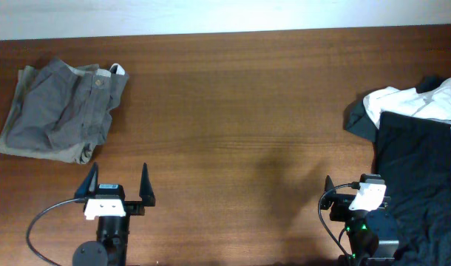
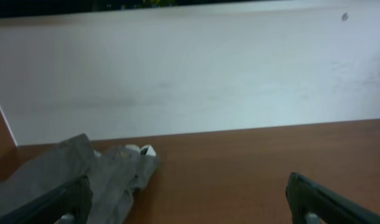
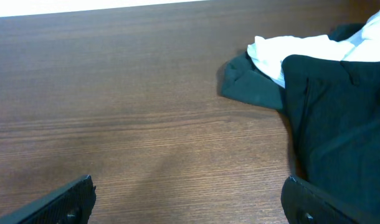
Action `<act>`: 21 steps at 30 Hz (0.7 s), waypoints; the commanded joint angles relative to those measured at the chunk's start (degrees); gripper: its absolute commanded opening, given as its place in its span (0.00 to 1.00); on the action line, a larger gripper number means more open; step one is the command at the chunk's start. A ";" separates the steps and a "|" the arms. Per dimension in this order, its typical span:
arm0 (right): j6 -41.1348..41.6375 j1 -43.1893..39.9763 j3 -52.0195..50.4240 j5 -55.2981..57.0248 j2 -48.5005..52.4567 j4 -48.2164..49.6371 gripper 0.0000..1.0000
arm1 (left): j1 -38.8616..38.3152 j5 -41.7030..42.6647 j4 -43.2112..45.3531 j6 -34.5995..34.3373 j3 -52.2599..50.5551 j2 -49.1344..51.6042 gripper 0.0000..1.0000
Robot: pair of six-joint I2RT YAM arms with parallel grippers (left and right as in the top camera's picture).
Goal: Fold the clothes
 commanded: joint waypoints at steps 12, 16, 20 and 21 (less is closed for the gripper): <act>-0.44 -0.46 -0.42 -0.13 -0.37 0.00 0.99 | -0.74 -0.74 1.49 -0.55 -11.21 -1.03 0.99; -0.44 -0.46 -0.42 -0.13 -0.37 0.00 0.99 | -0.74 -0.74 1.46 -0.55 -11.21 -1.03 0.99; -0.44 -0.46 -0.42 -0.13 -0.37 0.00 0.99 | -0.74 -0.74 1.46 -0.55 -11.21 -1.03 0.99; -0.44 -0.46 -0.42 -0.13 -0.37 0.02 0.99 | -0.74 -0.74 1.46 -0.55 -11.21 -1.03 0.99</act>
